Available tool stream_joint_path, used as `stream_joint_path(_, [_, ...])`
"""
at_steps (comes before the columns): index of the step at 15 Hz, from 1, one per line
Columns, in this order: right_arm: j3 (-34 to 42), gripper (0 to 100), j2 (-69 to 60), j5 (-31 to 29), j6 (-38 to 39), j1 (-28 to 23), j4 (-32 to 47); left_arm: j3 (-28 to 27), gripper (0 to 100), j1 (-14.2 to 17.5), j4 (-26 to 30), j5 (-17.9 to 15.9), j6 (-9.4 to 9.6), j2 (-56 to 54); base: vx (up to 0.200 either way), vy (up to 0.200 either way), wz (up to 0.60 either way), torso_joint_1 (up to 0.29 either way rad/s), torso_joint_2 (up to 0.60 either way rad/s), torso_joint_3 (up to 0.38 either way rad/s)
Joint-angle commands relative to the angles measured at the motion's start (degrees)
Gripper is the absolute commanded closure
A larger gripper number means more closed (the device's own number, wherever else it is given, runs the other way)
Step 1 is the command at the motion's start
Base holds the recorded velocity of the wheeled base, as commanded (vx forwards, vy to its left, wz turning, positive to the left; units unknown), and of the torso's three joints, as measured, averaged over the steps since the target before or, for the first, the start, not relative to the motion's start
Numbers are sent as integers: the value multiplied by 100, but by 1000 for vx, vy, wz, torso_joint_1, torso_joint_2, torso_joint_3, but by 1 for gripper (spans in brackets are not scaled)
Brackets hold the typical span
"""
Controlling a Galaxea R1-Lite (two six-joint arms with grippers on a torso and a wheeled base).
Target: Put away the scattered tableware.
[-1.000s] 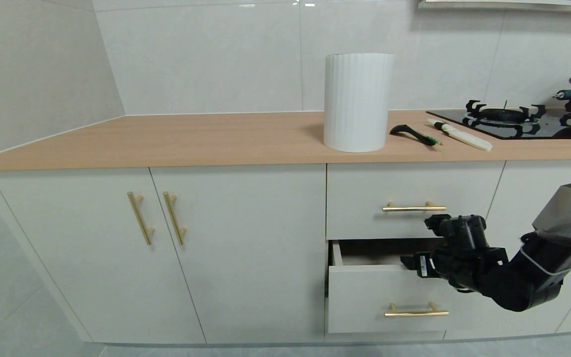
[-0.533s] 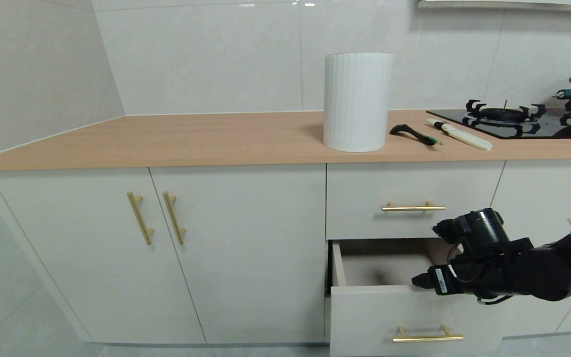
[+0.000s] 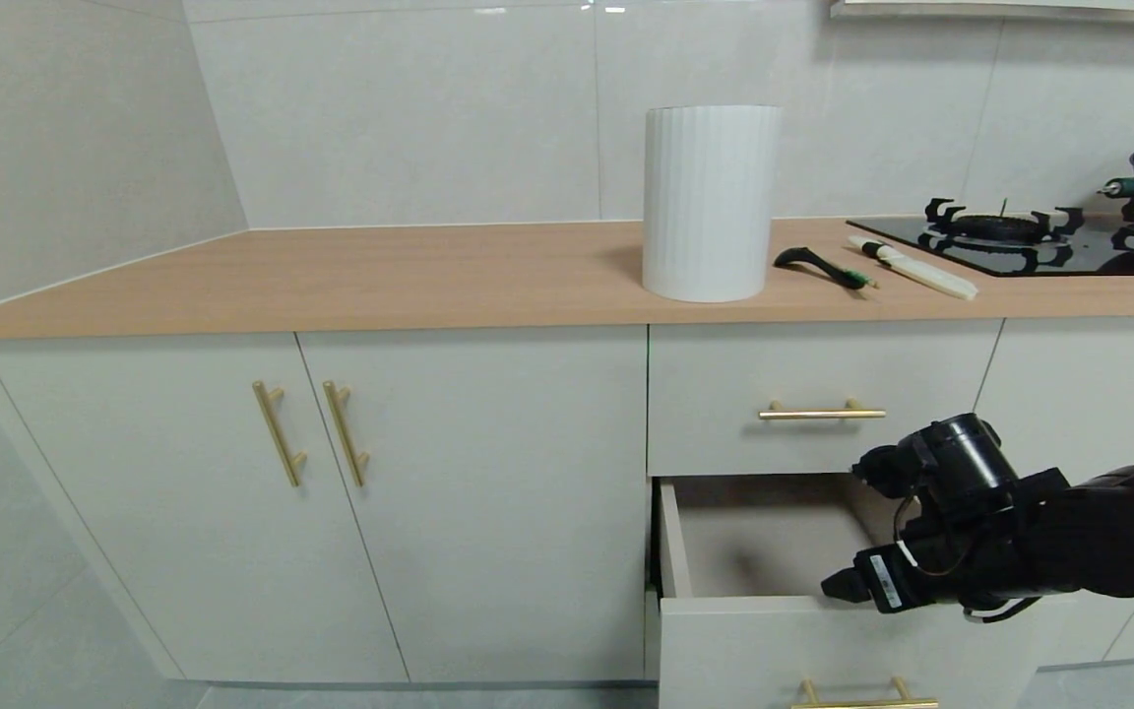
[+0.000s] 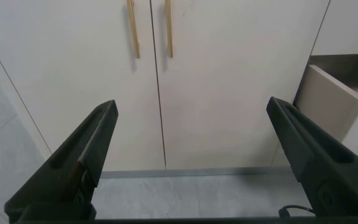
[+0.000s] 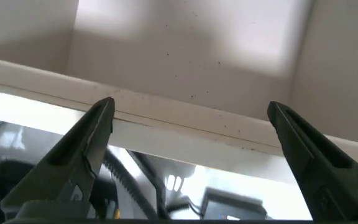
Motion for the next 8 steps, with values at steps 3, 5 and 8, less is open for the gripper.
stream_joint_path(3, [20, 0, 33, 7, -36, 62, 131, 1, 0, 1, 2, 1, -1, 0, 0, 0, 0, 0, 0, 0])
stream_joint_path(5, [-121, 0, -63, 7, -88, 71, 728, 1, 0, 1, 2, 1, -1, 0, 0, 0, 0, 0, 0, 0])
stream_joint_path(8, [-279, 0, -301, 7, -255, 106, 1625, 1, 0, 1, 2, 1, -1, 0, 0, 0, 0, 0, 0, 0])
